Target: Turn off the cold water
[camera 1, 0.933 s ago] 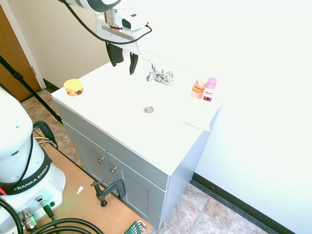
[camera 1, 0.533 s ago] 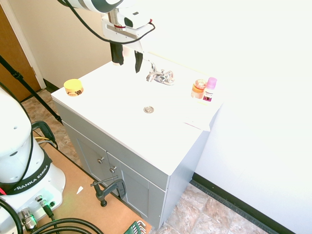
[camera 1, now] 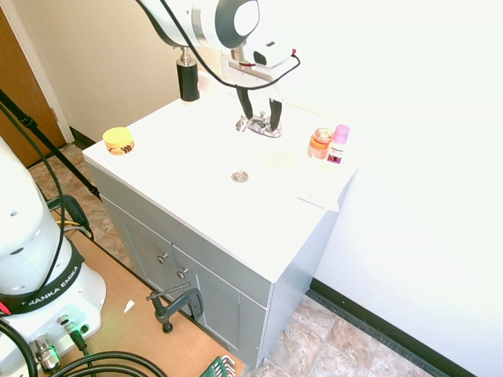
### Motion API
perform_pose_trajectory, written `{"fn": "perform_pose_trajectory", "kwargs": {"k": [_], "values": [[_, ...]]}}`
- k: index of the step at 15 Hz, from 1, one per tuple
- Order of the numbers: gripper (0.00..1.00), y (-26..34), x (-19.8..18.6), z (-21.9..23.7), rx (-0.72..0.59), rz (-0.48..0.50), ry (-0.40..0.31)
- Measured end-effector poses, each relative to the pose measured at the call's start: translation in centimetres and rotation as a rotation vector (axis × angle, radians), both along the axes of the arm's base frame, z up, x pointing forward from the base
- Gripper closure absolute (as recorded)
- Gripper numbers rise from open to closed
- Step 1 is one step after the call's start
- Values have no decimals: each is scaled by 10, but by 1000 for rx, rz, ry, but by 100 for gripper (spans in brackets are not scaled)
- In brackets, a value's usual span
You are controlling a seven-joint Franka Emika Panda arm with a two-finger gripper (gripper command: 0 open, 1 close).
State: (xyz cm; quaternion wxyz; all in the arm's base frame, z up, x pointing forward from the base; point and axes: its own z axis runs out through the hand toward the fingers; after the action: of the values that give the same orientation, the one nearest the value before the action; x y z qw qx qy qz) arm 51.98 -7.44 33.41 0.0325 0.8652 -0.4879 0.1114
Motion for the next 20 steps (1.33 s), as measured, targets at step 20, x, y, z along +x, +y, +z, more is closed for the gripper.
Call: {"fn": "perform_pose_trajectory", "kwargs": {"k": [20], "values": [[0, -8, 49, -32, -10, -6, 25]]}}
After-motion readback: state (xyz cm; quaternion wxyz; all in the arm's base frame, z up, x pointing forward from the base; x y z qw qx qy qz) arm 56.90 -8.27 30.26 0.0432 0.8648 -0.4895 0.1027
